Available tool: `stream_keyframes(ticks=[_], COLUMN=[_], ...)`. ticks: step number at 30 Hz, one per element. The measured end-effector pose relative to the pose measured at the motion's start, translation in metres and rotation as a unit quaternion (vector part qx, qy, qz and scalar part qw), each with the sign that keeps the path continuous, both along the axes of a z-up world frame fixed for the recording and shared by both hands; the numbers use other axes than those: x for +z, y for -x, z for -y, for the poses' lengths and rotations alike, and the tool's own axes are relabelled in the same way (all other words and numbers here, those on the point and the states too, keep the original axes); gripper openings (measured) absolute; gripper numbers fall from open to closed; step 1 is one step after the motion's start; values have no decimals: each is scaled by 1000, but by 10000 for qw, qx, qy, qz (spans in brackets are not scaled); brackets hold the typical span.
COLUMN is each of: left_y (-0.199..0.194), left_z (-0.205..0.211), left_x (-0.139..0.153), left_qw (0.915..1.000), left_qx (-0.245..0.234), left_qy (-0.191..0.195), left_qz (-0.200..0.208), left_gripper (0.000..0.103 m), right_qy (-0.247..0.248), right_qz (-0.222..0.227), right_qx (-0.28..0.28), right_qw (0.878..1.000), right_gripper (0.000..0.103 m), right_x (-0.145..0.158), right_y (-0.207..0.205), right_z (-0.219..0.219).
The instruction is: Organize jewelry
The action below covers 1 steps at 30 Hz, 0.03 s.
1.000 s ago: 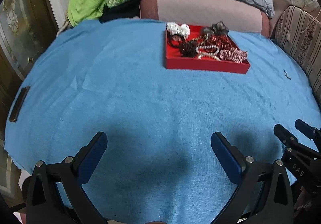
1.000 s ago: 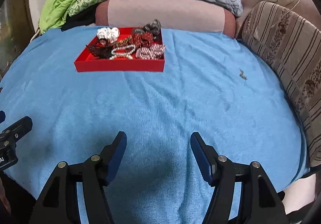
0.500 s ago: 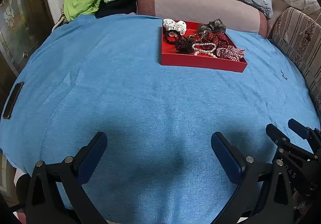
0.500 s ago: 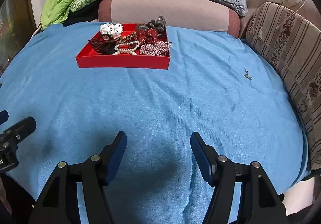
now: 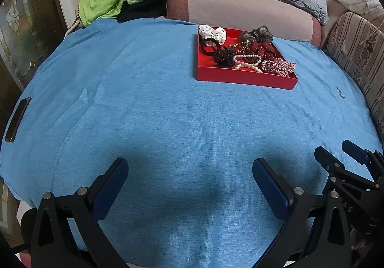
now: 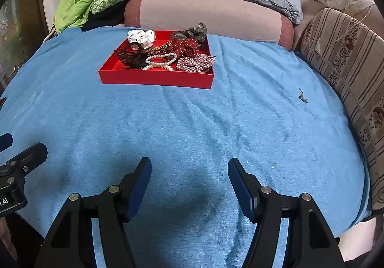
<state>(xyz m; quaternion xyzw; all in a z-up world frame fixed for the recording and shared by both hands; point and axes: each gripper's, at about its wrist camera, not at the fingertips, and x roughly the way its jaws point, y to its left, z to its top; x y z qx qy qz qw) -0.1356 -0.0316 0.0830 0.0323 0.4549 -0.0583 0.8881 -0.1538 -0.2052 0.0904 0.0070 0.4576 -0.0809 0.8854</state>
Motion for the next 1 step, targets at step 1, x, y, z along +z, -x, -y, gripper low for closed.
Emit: stream_keyframes(ticks=[1], left_y=[0], left_z=[0], left_x=[0], left_qw=[10000], left_qx=[-17], left_qy=[3], left_qz=[-7], left_gripper=[103], right_qy=[-13], right_qz=[-13], right_qx=[4], right_qw=[10000], right_gripper=[70], right_x=[-1], right_y=[0], right_z=[0])
